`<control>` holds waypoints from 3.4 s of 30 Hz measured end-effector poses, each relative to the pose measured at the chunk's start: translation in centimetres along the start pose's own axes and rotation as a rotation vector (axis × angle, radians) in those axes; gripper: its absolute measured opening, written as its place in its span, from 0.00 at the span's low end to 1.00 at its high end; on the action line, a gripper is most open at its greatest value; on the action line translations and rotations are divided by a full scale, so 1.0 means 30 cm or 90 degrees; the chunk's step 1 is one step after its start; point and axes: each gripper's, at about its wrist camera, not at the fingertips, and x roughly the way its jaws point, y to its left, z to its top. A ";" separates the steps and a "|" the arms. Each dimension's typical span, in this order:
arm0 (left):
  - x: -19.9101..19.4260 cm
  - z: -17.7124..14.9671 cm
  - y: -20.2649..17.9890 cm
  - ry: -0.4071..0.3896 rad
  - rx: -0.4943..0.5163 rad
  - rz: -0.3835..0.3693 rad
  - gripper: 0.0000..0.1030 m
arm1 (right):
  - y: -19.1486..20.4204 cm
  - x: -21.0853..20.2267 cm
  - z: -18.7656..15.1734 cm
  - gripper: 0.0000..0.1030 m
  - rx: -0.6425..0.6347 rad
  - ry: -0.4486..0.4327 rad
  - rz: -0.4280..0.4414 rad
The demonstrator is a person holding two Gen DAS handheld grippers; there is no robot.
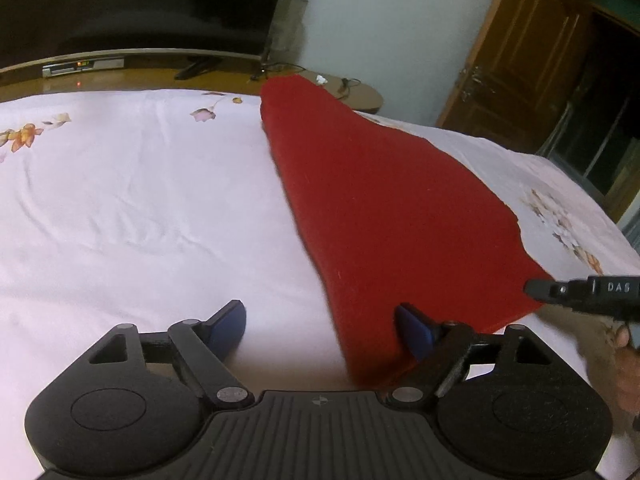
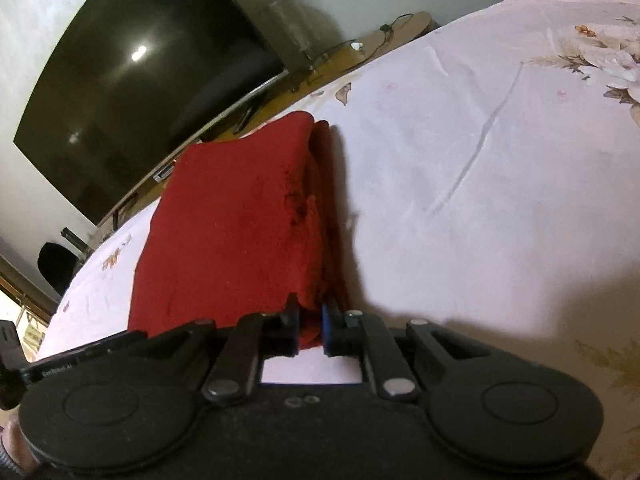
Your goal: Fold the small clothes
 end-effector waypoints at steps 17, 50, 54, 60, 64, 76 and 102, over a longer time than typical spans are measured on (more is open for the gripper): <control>0.258 0.360 -0.142 -0.038 0.023 -0.056 0.79 | 0.230 0.204 0.283 0.18 -0.251 -0.069 -0.027; 0.163 0.314 -0.220 -0.086 0.127 0.047 0.79 | 0.244 0.256 0.220 0.31 -0.292 -0.039 -0.073; 0.086 0.316 -0.148 -0.118 0.100 0.038 0.79 | 0.194 0.143 0.252 0.42 -0.243 -0.087 -0.039; 0.128 0.265 0.039 -0.038 -0.054 -0.049 0.79 | 0.014 0.114 0.300 0.44 -0.101 -0.052 0.004; 0.163 0.226 0.118 0.003 -0.170 -0.154 0.79 | -0.100 0.112 0.304 0.62 0.013 -0.032 0.081; 0.261 0.194 0.138 0.056 -0.229 -0.221 0.79 | -0.186 0.221 0.310 0.66 0.080 0.089 0.189; 0.305 0.235 0.075 0.039 -0.179 -0.203 0.59 | -0.106 0.328 0.315 0.44 0.027 0.104 0.230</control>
